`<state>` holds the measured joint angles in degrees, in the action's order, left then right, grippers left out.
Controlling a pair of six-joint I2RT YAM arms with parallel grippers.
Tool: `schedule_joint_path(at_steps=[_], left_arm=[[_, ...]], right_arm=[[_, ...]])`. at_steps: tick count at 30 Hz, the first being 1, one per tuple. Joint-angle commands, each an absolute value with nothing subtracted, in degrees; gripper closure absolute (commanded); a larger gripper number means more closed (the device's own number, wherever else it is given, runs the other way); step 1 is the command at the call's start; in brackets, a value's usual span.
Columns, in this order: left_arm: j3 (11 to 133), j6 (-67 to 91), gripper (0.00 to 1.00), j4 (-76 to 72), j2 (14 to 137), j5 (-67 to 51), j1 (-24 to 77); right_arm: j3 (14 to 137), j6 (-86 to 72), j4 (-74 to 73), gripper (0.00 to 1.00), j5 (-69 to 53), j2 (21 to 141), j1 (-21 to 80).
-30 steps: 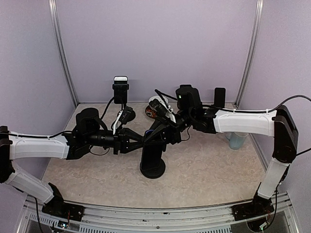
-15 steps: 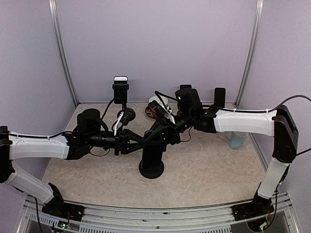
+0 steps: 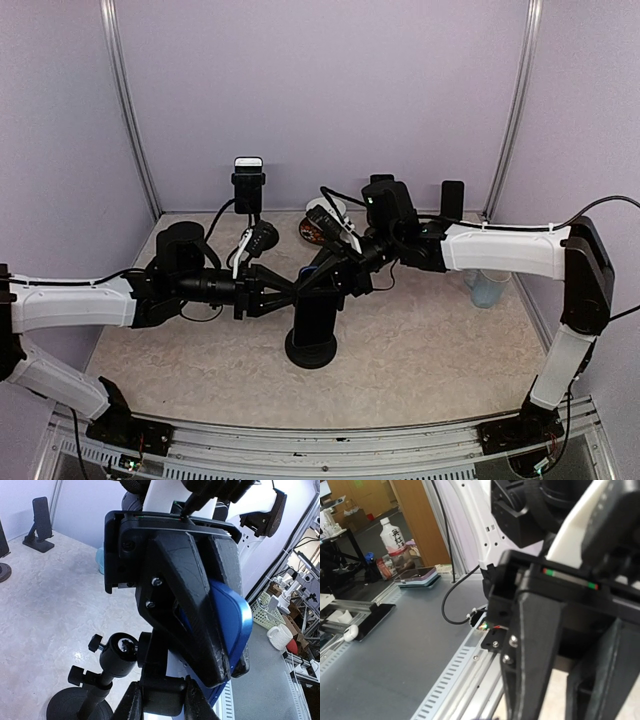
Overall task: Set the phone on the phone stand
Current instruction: Install the phone on the phone stand.
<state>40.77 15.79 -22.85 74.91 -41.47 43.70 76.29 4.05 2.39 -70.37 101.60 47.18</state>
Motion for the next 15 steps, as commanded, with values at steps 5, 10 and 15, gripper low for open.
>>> schedule_joint_path(at_steps=[5,10,15], left_arm=[[43.3,14.0,1.0,-27.4,68.8,-44.5,42.5],[42.5,14.0,1.0,-27.2,67.9,-43.6,42.5],[42.0,14.0,1.0,-27.0,66.8,-42.8,42.3]], right_arm=[[76.1,6.5,-3.8,1.0,-68.1,101.9,43.7],[75.8,6.5,-3.9,1.0,-67.9,101.6,43.4],[75.4,6.4,-4.1,1.0,-67.9,101.6,43.4]])
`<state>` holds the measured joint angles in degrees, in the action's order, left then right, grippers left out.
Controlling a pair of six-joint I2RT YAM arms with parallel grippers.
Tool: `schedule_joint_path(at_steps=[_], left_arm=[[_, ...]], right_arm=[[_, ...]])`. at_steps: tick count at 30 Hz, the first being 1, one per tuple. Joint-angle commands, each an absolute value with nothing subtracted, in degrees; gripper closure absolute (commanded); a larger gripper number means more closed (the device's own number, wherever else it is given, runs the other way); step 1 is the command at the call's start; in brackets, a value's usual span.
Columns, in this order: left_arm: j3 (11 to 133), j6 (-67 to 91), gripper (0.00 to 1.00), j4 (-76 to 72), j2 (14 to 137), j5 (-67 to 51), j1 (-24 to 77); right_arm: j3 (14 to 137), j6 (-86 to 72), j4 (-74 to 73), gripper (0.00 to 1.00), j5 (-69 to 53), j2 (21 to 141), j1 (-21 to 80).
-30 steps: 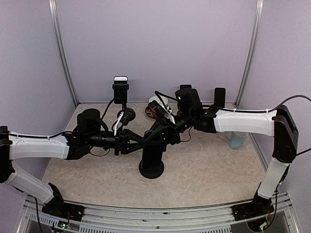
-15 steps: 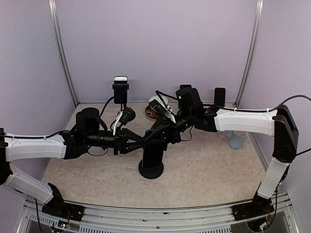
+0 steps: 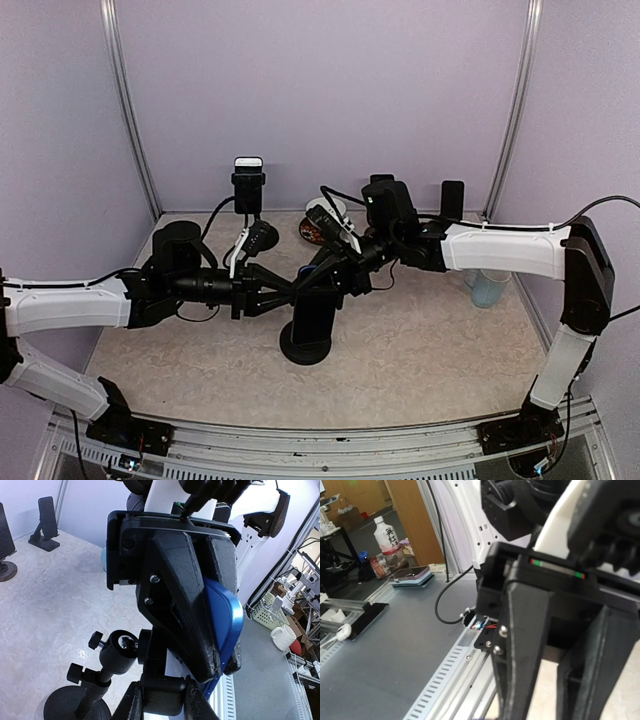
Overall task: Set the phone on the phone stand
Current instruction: Install the phone on the phone stand.
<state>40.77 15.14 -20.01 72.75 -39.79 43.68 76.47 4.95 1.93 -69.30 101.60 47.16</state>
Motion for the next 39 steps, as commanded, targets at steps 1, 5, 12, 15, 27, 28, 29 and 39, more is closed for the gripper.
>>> schedule_joint_path(at_steps=[1,5,12,15,27,28,29,39], left_arm=[[41.9,14.0,1.0,-27.0,66.5,-42.6,42.2],[41.7,14.0,1.0,-26.6,65.8,-42.1,41.9],[41.5,14.0,1.0,-26.1,64.7,-41.2,41.7],[41.4,14.0,1.0,-25.8,64.2,-41.0,41.7],[41.0,14.0,1.0,-25.9,63.1,-40.1,41.5],[41.0,13.9,1.0,-25.9,63.0,-39.9,41.5],[41.0,13.8,1.0,-25.8,63.0,-39.8,41.5],[40.6,13.5,1.0,-25.7,62.0,-39.1,41.3]], right_arm=[[75.3,6.4,-4.1,1.0,-67.9,101.6,43.4],[74.9,6.3,-4.0,1.0,-67.7,101.3,43.3],[74.4,6.1,-3.9,1.0,-67.1,101.2,43.0],[74.3,6.0,-4.0,1.0,-66.8,101.4,42.8],[75.6,4.5,-5.2,1.0,-65.1,103.0,42.5],[76.0,4.4,-5.6,1.0,-65.0,103.2,42.5],[76.1,4.3,-5.9,1.0,-64.9,103.4,42.5],[76.8,2.6,-6.6,1.0,-63.8,105.5,41.9]])
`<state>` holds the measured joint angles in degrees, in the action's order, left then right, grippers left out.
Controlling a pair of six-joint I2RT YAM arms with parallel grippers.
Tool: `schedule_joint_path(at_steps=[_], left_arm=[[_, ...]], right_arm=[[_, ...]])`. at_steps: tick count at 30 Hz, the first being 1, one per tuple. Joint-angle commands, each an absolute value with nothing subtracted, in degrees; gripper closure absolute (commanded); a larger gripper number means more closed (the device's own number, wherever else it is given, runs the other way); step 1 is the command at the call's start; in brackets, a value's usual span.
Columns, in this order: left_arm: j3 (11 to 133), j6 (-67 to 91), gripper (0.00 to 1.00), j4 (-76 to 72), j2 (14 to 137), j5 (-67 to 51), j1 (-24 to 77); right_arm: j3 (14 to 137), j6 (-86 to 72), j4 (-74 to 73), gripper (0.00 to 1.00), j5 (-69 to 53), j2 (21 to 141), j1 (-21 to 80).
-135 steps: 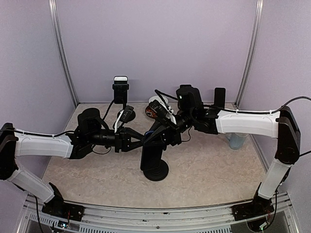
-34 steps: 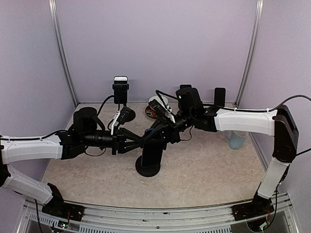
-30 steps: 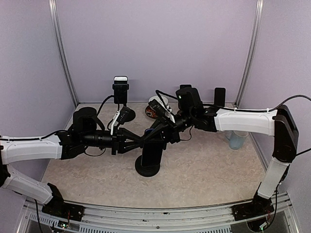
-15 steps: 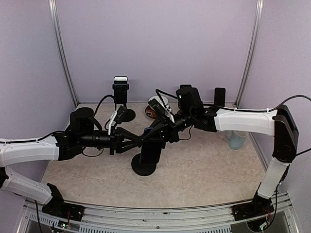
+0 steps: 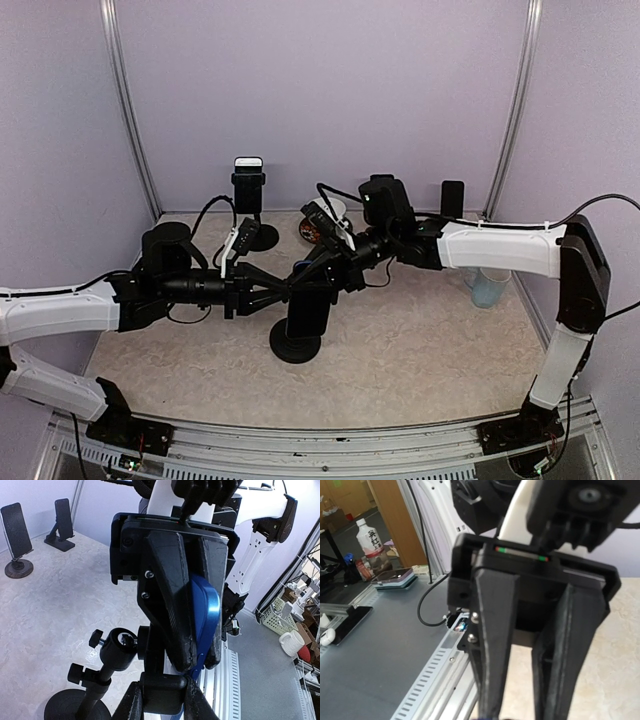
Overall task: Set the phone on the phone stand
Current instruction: Install the phone on the phone stand.
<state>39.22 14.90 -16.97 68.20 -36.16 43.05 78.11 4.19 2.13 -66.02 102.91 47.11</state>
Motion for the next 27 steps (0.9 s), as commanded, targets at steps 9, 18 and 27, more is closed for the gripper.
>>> schedule_joint_path(at_steps=[9,18,27], left_arm=[[40.3,13.2,1.0,-25.8,60.9,-38.5,41.2],[40.3,13.1,1.0,-25.4,60.4,-38.2,40.8],[40.3,14.0,1.0,-26.4,60.7,-38.4,40.3]], right_arm=[[77.4,-0.7,-6.8,1.0,-62.1,107.7,40.2],[76.9,-0.5,-7.8,1.0,-61.9,108.3,39.1],[78.3,0.1,-11.2,1.0,-60.3,110.0,38.6]])
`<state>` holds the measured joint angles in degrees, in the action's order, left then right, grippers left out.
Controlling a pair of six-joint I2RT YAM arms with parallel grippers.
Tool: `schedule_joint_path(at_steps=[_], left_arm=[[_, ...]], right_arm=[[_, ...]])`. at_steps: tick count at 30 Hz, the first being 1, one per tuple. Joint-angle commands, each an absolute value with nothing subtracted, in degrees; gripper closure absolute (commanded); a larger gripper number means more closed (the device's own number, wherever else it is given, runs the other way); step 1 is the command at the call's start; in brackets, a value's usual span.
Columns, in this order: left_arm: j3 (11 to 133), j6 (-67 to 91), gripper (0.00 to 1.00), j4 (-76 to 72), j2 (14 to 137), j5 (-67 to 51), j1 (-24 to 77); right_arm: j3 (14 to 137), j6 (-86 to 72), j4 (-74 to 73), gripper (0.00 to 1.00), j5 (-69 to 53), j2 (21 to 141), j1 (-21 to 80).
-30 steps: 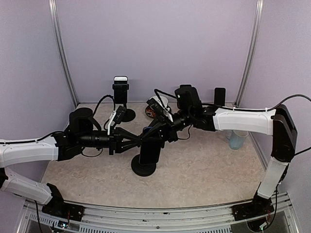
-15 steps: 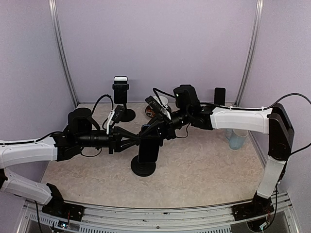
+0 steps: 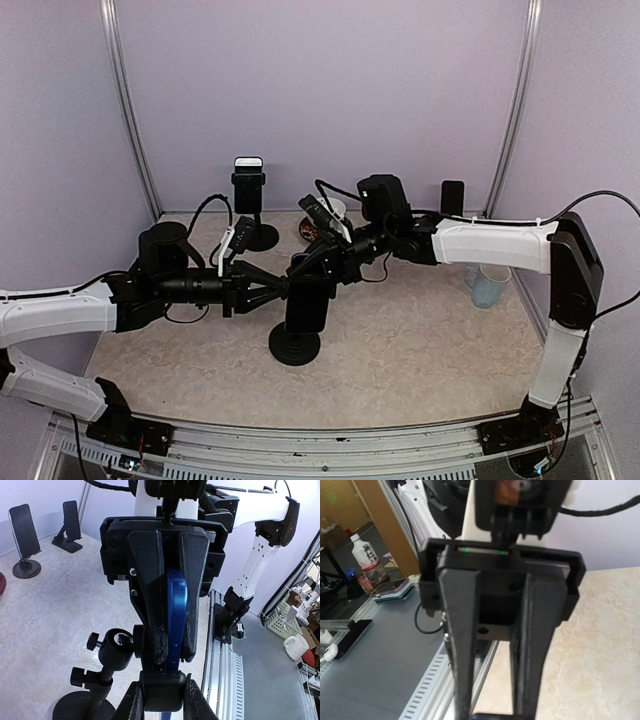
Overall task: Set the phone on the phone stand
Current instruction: Install the phone on the phone stand.
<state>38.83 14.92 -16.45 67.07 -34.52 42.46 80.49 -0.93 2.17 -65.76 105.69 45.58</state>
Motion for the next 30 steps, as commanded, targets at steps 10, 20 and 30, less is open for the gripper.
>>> schedule_joint_path(at_steps=[10,20,30], left_arm=[[40.6,13.8,1.0,-26.8,60.8,-37.5,40.7],[41.3,13.7,1.0,-25.9,62.7,-36.2,41.4],[41.6,14.0,0.83,-25.1,64.1,-34.0,41.6]], right_arm=[[80.3,-3.6,-13.2,1.0,-56.4,111.6,38.7],[81.4,-8.0,-14.1,1.0,-54.8,111.9,39.0],[82.3,-7.4,-15.7,1.0,-53.9,111.8,40.9]])
